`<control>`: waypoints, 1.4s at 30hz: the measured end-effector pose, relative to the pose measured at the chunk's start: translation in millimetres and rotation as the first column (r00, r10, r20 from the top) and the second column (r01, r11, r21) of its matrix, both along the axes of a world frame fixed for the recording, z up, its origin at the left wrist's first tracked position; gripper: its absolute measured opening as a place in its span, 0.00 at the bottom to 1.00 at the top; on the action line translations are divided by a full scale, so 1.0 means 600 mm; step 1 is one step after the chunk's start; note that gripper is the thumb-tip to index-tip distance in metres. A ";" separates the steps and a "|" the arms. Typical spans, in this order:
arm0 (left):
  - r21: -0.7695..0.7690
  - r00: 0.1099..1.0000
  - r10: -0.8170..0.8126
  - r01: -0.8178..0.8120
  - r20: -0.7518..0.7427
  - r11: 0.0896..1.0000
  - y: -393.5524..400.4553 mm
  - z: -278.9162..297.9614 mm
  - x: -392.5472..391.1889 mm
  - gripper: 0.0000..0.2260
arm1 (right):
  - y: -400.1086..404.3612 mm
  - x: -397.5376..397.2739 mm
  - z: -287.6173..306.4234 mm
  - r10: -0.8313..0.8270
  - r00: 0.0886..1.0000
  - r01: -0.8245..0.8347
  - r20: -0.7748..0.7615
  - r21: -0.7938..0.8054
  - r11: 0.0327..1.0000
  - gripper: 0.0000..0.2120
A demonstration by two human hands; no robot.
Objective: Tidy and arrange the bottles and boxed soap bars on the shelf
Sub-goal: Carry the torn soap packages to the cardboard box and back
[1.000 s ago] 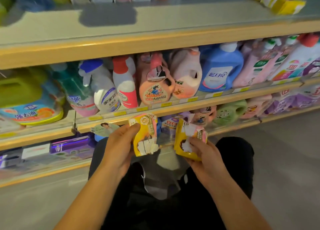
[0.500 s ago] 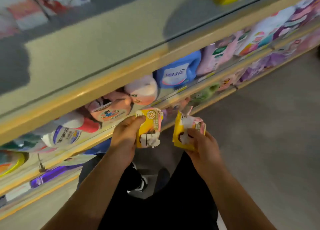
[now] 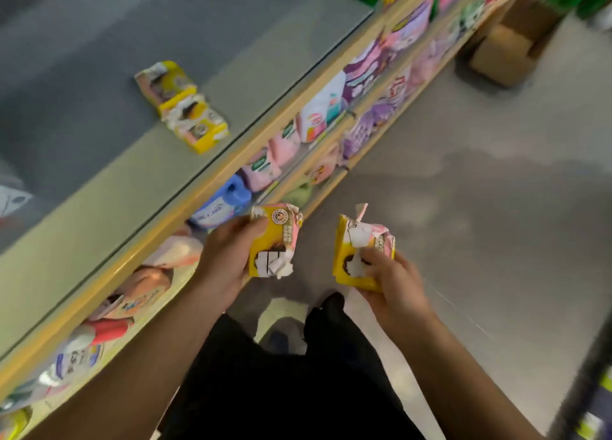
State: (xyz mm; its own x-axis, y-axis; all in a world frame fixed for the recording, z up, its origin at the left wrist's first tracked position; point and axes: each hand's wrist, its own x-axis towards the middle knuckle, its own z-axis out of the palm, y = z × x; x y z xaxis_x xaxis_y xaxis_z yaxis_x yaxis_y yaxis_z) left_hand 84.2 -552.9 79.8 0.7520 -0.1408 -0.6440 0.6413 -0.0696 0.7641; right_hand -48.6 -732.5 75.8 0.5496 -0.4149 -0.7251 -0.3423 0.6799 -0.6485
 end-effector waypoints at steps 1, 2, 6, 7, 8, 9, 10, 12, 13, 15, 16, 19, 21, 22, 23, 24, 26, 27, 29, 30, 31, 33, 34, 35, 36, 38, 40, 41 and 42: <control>-0.021 1.000 0.008 -0.009 -0.013 1.000 -0.031 0.009 0.002 0.04 | -0.024 0.000 0.006 -0.015 1.000 0.015 0.003 0.003 1.000 0.07; -0.037 1.000 0.007 -0.008 -0.026 0.999 -0.061 0.016 0.006 0.04 | -0.048 0.001 0.011 -0.038 0.999 0.038 0.002 0.003 0.999 0.07; -0.063 0.999 -0.005 0.002 -0.046 0.998 -0.172 0.027 0.040 0.06 | -0.139 0.017 0.019 -0.141 0.990 0.141 -0.009 -0.004 0.990 0.09; -0.067 0.999 -0.026 0.022 -0.048 0.997 -0.200 0.027 0.052 0.07 | -0.161 0.022 0.020 -0.166 0.986 0.166 -0.008 -0.003 0.986 0.09; -0.063 0.997 -0.060 0.057 -0.048 0.996 -0.228 0.025 0.064 0.06 | -0.184 0.027 0.020 -0.191 0.982 0.191 -0.008 -0.007 0.982 0.09; -0.052 0.994 -0.100 0.098 -0.048 0.994 -0.258 0.020 0.078 0.05 | -0.208 0.033 0.018 -0.217 0.976 0.217 -0.012 -0.015 0.976 0.09; -0.040 0.989 -0.138 0.137 -0.049 0.990 -0.288 0.012 0.092 0.04 | -0.232 0.039 0.016 -0.247 0.969 0.246 -0.017 -0.025 0.969 0.09; -0.036 0.974 -0.221 0.219 -0.059 0.975 -0.358 0.000 0.128 0.03 | -0.282 0.054 0.013 -0.326 0.945 0.325 -0.014 -0.035 0.945 0.10; -0.041 0.963 -0.263 0.261 -0.060 0.964 -0.397 -0.006 0.148 0.03 | -0.307 0.062 0.012 -0.369 0.929 0.368 -0.013 -0.042 0.929 0.10; -0.030 0.938 -0.341 0.340 -0.054 0.940 -0.474 -0.016 0.185 0.03 | -0.355 0.080 0.010 -0.449 0.892 0.446 -0.049 -0.058 0.893 0.10; -0.018 0.920 -0.390 0.389 -0.046 0.921 -0.510 -0.018 0.201 0.03 | -0.377 0.087 0.010 -0.475 0.877 0.471 -0.066 -0.064 0.880 0.10; -0.008 0.825 -0.563 0.563 -0.041 0.826 -0.624 -0.020 0.243 0.03 | -0.447 0.106 0.016 -0.567 0.820 0.562 -0.084 -0.070 0.824 0.09; 0.018 0.763 -0.645 0.646 -0.043 0.763 -0.694 -0.021 0.263 0.03 | -0.488 0.112 0.020 -0.642 0.761 0.637 -0.097 -0.081 0.767 0.08; 0.031 0.732 -0.680 0.681 -0.042 0.731 -0.730 -0.021 0.271 0.04 | -0.510 0.113 0.021 -0.676 0.731 0.672 -0.094 -0.075 0.737 0.08; 0.033 0.706 -0.707 0.708 -0.044 0.705 -0.765 -0.021 0.276 0.04 | -0.533 0.113 0.023 -0.704 0.704 0.702 -0.089 -0.062 0.710 0.08; 0.028 0.684 -0.728 0.729 -0.048 0.684 -0.802 -0.020 0.279 0.04 | -0.558 0.114 0.024 -0.729 0.679 0.728 -0.086 -0.050 0.684 0.09; 0.028 0.663 -0.747 0.748 -0.047 0.663 -0.877 -0.022 0.283 0.04 | -0.611 0.115 0.020 -0.768 0.635 0.768 -0.083 -0.039 0.639 0.10; 0.036 0.658 -0.752 0.753 -0.045 0.657 -0.916 -0.027 0.284 0.04 | -0.641 0.115 0.014 -0.783 0.617 0.783 -0.082 -0.037 0.621 0.11; 0.041 0.640 -0.767 0.768 -0.043 0.639 -0.998 -0.033 0.282 0.05 | -0.711 0.114 0.004 -0.800 0.594 0.801 -0.083 -0.023 0.598 0.12; 0.034 0.638 -0.769 0.770 -0.037 0.637 -1.041 -0.034 0.280 0.07 | -0.752 0.114 -0.001 -0.803 0.590 0.805 -0.082 -0.019 0.593 0.13; 0.034 0.638 -0.769 0.770 -0.034 0.637 -1.082 -0.035 0.279 0.09 | -0.794 0.114 -0.005 -0.801 0.593 0.802 -0.082 -0.020 0.596 0.12; 0.059 0.655 -0.755 0.756 -0.039 0.652 -1.156 -0.034 0.272 0.11 | -0.875 0.109 -0.008 -0.783 0.616 0.784 -0.092 -0.029 0.620 0.10; 0.071 0.663 -0.748 0.748 -0.039 0.659 -1.192 -0.032 0.270 0.10 | -0.915 0.107 -0.007 -0.775 0.624 0.777 -0.099 -0.025 0.629 0.09; 0.079 0.671 -0.741 0.741 -0.039 0.667 -1.227 -0.029 0.270 0.09 | -0.954 0.105 -0.006 -0.765 0.635 0.768 -0.109 -0.016 0.640 0.09; 0.078 0.680 -0.732 0.732 -0.039 0.676 -1.261 -0.025 0.272 0.08 | -0.995 0.104 -0.004 -0.749 0.653 0.753 -0.113 -0.012 0.658 0.09; 0.070 0.702 -0.711 0.711 -0.034 0.699 -1.326 -0.018 0.280 0.06 | -1.076 0.108 0.002 -0.710 0.695 0.712 -0.114 -0.023 0.702 0.10; 0.072 0.728 -0.684 0.685 -0.030 0.725 -1.382 -0.015 0.290 0.06 | -1.153 0.118 0.004 -0.679 0.723 0.680 -0.124 -0.039 0.732 0.10; 0.067 0.744 -0.667 0.667 -0.032 0.742 -1.410 -0.016 0.296 0.07 | -1.191 0.124 0.004 -0.668 0.734 0.669 -0.121 -0.038 0.742 0.10; 0.056 0.762 -0.646 0.647 -0.038 0.760 -1.438 -0.019 0.302 0.08 | -1.229 0.132 0.003 -0.658 0.745 0.659 -0.113 -0.033 0.751 0.10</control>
